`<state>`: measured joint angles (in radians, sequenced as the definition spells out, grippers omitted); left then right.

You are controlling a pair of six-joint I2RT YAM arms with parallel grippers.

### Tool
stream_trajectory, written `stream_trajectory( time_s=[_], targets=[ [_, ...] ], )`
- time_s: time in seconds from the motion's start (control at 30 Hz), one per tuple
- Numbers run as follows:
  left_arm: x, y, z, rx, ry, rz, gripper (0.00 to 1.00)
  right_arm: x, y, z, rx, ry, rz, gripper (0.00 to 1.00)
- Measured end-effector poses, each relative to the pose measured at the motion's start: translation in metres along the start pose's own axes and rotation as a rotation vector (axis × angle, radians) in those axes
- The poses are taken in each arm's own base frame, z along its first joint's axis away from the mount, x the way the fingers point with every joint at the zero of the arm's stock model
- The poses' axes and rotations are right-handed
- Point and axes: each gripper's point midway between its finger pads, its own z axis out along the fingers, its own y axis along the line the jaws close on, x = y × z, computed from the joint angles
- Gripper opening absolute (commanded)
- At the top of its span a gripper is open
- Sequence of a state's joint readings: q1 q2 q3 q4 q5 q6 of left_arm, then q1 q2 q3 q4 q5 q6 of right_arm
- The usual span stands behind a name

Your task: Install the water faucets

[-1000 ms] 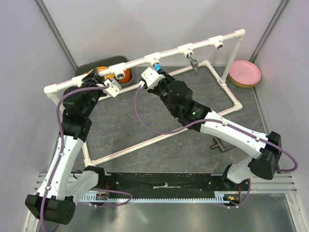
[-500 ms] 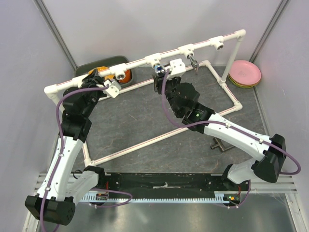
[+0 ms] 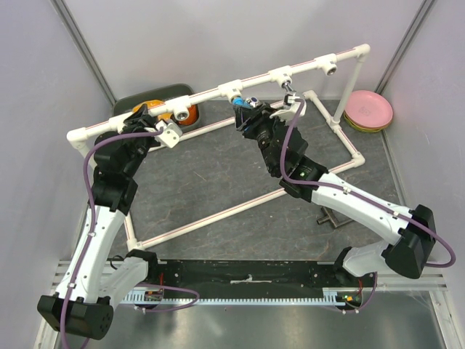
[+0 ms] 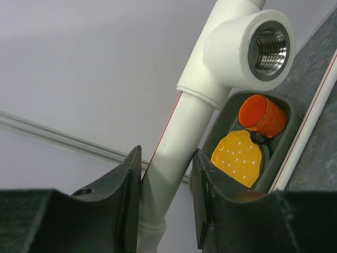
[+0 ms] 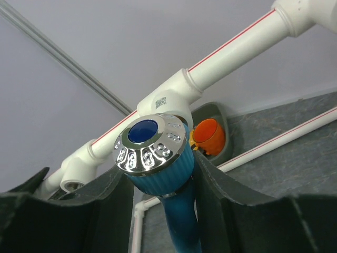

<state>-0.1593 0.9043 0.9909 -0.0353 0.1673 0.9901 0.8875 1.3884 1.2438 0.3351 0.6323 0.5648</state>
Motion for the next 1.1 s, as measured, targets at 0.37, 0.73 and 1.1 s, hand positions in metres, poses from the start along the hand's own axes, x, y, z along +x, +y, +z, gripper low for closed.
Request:
stream_trajectory(
  time_s=[0.37,0.73,1.1],
  targets=[
    [0.0,0.0,0.0,-0.004,-0.002,-0.007,0.02,-0.021,-0.004,-0.006,0.002,-0.023,0.134,0.92],
    [0.001,0.0,0.0,-0.004,0.001,-0.007,0.02,-0.168,0.044,-0.048,-0.183,-0.161,-0.301,0.98],
    [0.001,0.0,0.0,-0.004,0.0,-0.007,0.02,-0.121,0.049,-0.066,-0.262,0.105,-1.151,0.98]
  ],
)
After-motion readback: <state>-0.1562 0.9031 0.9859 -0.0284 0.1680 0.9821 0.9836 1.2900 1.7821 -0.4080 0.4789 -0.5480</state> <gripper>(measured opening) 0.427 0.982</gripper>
